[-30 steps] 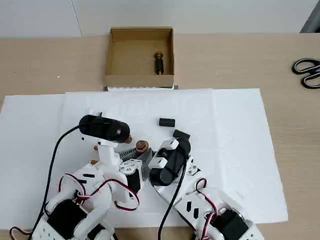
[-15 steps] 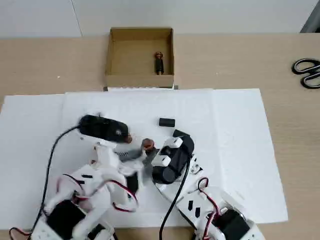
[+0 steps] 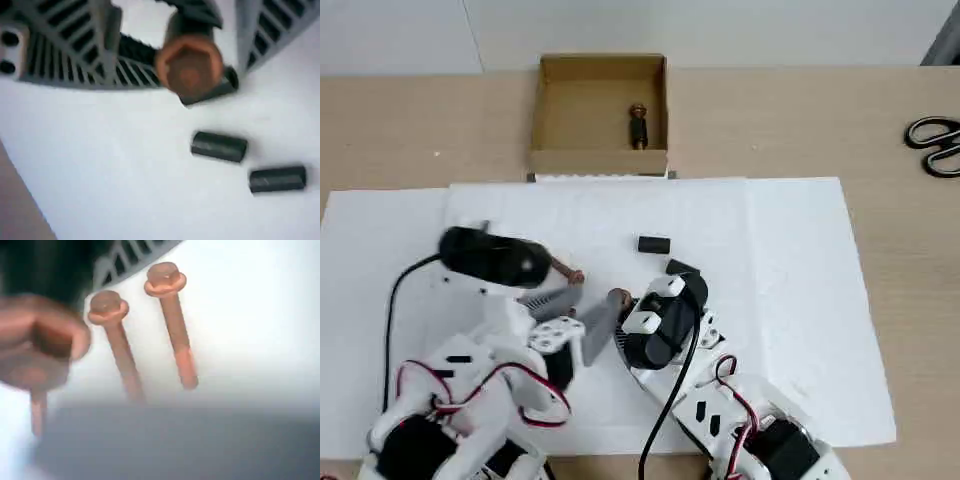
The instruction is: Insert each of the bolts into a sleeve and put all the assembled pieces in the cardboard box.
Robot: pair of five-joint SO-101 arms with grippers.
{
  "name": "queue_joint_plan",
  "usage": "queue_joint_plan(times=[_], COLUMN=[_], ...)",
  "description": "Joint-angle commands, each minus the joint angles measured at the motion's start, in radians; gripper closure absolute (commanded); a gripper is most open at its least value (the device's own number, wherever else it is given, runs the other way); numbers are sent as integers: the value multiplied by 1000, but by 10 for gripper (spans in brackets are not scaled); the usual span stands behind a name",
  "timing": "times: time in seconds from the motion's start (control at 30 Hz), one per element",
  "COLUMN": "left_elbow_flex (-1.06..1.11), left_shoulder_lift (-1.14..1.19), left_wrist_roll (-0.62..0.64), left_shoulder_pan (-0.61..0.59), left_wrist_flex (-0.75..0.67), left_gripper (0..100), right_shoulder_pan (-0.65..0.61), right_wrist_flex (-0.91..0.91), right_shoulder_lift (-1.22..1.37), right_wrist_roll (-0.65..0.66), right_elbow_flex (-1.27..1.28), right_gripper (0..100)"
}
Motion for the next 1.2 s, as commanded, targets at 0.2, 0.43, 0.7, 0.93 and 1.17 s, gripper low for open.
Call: queue_joint_plan(times=[0.2,0.43,0.7,0.93,1.17], left_elbow_flex=[-48,51,240,412,515], left_shoulder_lift=[3,-3,3,5,3], left_wrist_roll=[-57,-60,-149,-224,-226], left_shoulder_pan=[-218,-327,-402,-404,-404], left_wrist_flex=[28,18,-52,-187,-262], left_gripper=[937,994,994,994,994], right_shoulder_pan=[22,300,407,409,409], right_wrist_flex=[15,76,58,25,-18], right_shoulder_lift=[-2,-2,-1,124,565], right_wrist_roll=[-2,-2,-3,18,14], right_elbow_flex=[-9,-12,-18,-91,-388], right_gripper=[996,996,996,996,996])
